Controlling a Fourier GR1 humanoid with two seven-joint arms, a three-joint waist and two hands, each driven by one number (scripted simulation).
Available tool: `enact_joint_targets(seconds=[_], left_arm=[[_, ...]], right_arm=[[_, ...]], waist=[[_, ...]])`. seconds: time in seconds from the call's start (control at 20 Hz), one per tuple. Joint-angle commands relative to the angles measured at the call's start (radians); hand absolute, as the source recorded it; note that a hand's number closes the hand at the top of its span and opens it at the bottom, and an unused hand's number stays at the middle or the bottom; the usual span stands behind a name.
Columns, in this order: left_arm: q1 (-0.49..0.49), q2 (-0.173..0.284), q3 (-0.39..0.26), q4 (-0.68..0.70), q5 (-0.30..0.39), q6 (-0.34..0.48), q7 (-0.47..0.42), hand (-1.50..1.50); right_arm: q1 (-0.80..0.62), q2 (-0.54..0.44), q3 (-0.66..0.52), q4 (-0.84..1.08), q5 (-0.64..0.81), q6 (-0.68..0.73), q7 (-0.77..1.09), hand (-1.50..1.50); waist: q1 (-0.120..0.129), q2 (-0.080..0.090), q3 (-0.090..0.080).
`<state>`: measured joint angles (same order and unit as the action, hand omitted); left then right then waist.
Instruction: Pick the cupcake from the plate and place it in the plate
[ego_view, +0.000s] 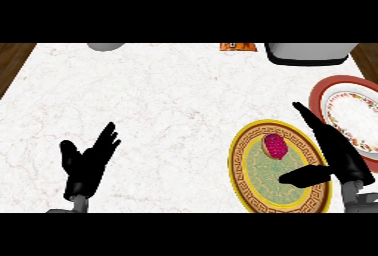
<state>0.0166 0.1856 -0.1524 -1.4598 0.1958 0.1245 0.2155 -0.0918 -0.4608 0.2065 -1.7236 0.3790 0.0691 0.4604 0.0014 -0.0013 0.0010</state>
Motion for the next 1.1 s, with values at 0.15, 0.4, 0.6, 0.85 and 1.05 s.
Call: enact_joint_targets(seconds=[0.15, 0.4, 0.6, 0.85, 1.05], left_arm=[[-0.037, -0.017, 0.042, 0.071, -0.001, -0.052, -0.020, 0.00], [-0.025, -0.011, 0.071, 0.058, -0.021, -0.062, -0.007, 0.00], [0.029, -0.032, 0.052, 0.017, -0.047, -0.062, -0.003, 0.00], [-0.007, -0.090, 0.020, 0.053, -0.101, -0.023, -0.013, 0.00], [-0.056, -0.053, 0.084, 0.091, -0.051, -0.074, -0.008, 0.00]], right_arm=[[-0.011, 0.030, -0.024, 0.000, 0.105, 0.059, 0.061, -1.50], [-0.029, 0.125, 0.009, 0.067, 0.215, 0.033, 0.071, -1.50], [-0.086, 0.109, -0.080, 0.175, 0.194, 0.078, -0.031, -1.50], [-0.110, 0.206, -0.015, 0.304, 0.283, 0.027, -0.047, -1.50], [-0.114, 0.167, 0.037, 0.305, 0.321, 0.106, -0.078, 1.50]], waist=[[-0.003, 0.001, -0.001], [-0.001, 0.001, -0.001], [0.001, 0.001, -0.001], [0.001, 0.002, -0.001], [0.000, 0.002, -0.001]])
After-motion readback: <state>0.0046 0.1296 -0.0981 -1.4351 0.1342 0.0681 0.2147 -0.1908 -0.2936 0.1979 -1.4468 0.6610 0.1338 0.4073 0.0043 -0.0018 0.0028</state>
